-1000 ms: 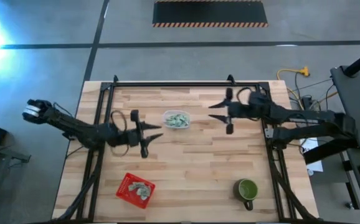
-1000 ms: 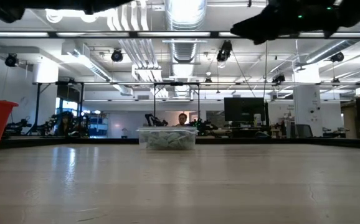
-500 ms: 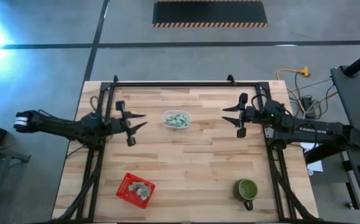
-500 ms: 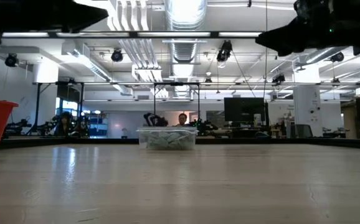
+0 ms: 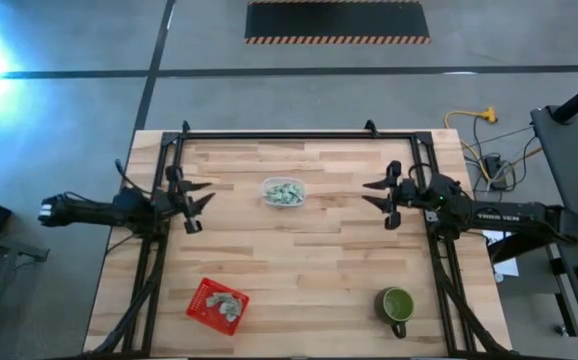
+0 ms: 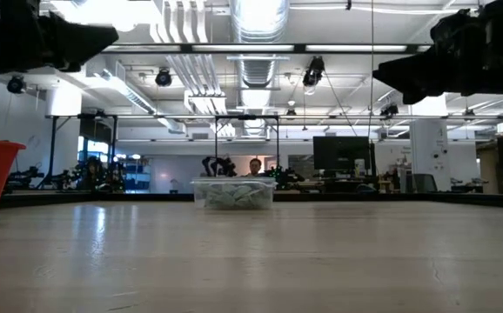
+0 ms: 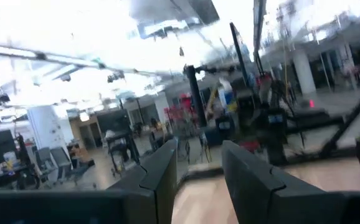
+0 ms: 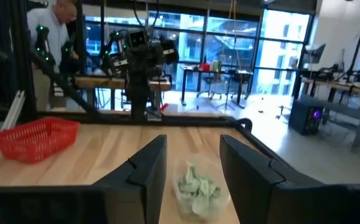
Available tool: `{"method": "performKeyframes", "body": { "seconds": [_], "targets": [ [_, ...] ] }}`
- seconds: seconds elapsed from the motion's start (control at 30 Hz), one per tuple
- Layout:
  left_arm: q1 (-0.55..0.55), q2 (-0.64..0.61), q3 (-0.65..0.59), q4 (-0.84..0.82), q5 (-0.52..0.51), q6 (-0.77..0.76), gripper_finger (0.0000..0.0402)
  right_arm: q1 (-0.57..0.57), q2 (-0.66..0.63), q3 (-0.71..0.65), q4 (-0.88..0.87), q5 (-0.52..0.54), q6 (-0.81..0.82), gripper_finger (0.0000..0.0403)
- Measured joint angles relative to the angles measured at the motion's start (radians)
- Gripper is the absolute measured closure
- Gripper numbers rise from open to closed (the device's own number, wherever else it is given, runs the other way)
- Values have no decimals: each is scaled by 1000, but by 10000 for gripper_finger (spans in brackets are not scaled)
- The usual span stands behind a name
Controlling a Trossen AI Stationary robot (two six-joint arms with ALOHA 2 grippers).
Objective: Pick and place items into bin
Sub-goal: Return to Home Position
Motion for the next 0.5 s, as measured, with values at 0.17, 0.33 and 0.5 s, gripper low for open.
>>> {"method": "performKeyframes", "body": {
  "seconds": [0.17, 0.33, 0.5],
  "targets": [
    [0, -99, -1, -104, 0, 0, 291, -1, -39, -5, -90, -45, -20, 271],
    [0, -151, 4, -231, 1, -20, 291, -1, -63, -14, -87, -85, -47, 267],
    [2, -154, 16, -232, 0, -19, 291, -1, -83, -25, -92, -84, -88, 263]
  ]
}}
